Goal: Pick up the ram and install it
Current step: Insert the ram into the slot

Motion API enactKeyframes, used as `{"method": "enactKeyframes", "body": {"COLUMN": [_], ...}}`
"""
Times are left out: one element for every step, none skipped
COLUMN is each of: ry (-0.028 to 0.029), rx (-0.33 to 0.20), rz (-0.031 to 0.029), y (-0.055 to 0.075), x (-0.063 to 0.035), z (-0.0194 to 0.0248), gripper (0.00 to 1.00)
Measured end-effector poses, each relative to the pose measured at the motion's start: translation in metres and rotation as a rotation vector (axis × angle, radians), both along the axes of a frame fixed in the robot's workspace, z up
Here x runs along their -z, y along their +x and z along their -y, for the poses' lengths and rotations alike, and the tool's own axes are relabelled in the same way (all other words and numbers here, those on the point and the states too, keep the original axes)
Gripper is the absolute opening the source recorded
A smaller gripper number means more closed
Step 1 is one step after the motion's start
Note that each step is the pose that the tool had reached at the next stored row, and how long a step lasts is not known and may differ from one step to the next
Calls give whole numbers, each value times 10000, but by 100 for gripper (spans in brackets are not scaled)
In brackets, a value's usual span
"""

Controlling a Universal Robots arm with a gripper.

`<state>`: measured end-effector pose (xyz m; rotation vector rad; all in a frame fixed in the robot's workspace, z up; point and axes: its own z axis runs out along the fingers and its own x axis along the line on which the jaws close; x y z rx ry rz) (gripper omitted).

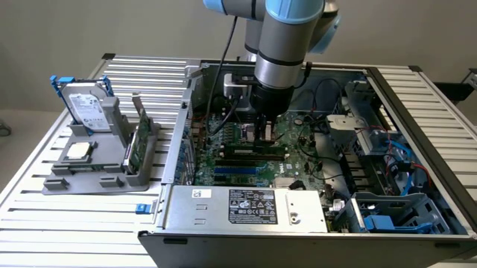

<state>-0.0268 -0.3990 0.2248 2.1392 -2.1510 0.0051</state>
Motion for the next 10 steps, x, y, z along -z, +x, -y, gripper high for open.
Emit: {"method": "enactKeyframes", "body": {"ry": [0,0,-1,-1,-1,-1,-2,-2,-1,-1], "rx": [0,0,1,1,2,3,3,3,3,3], "rz": [1,2,2,1,1,0,0,0,1,1], "y": [0,0,0,0,0,0,0,0,0,0], "x": [2,5,7,9,11,13,13,14,15,16], "z": [0,0,0,0,0,0,0,0,0,0], "gripper": [14,14,14,14,14,14,14,14,14,14]}}
